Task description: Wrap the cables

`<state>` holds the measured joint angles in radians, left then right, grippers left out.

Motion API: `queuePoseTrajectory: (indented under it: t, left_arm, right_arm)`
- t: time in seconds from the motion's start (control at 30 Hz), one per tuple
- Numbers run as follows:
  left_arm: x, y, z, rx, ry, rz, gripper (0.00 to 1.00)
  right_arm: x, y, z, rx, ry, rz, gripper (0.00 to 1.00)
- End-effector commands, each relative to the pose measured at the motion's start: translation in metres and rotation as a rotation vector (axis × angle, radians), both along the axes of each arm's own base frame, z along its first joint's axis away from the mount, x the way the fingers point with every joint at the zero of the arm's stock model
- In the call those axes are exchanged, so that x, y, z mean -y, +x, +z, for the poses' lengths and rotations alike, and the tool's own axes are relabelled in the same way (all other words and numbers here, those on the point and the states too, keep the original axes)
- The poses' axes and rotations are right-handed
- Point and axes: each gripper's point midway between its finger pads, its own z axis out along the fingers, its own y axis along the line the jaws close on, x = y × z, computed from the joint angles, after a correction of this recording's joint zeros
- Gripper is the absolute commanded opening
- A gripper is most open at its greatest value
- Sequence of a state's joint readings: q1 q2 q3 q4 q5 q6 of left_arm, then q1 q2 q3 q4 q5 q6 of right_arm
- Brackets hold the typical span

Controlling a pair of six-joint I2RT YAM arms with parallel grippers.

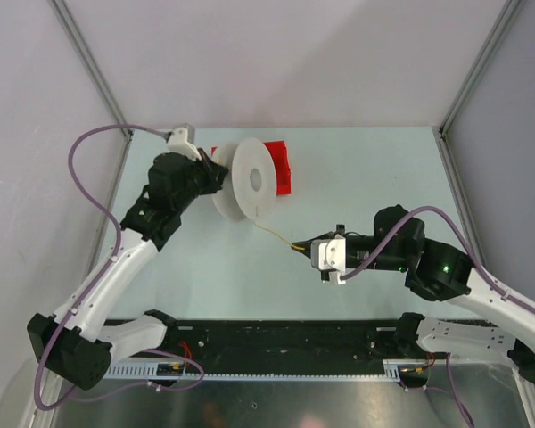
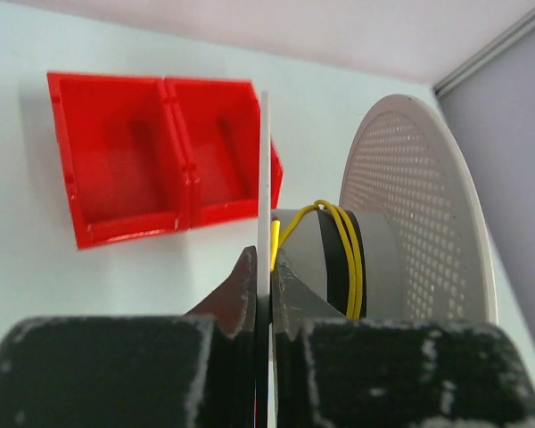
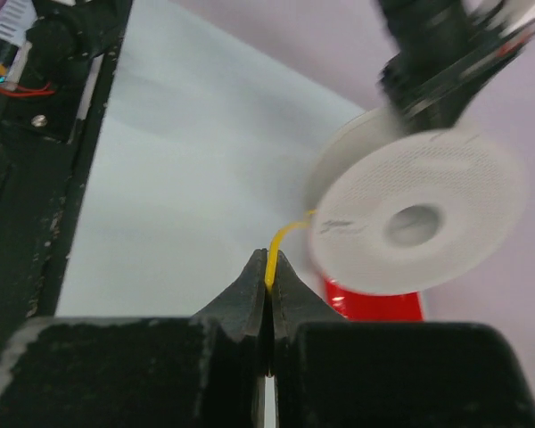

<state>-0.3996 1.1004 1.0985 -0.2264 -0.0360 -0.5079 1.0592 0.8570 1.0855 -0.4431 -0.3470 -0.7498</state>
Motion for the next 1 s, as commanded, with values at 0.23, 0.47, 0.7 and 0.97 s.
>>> queuePoseTrajectory:
  t: [0.23,0.47,0.7,0.97]
  left_arm:
    - [0.016,-0.024,-0.003,0.158,0.22,-0.127,0.0]
    - [0.04,-0.045,-0.008,0.229,0.318,-0.307,0.0]
    - [0.064,-0.071,-0.013,0.322,0.431,-0.454,0.0]
    - [0.076,-0.091,-0.023,0.375,0.487,-0.555,0.0]
  right_arm:
    - [-0.014,0.022,0.103,0.289,0.21,-0.072,0.0]
    - [-0.015,0.06,0.117,0.26,0.274,-0.162,0.0]
    - [-0.008,0.107,0.103,0.121,0.29,-0.221,0.0]
    - [0.019,0.166,0.118,0.091,0.364,-0.347,0.0]
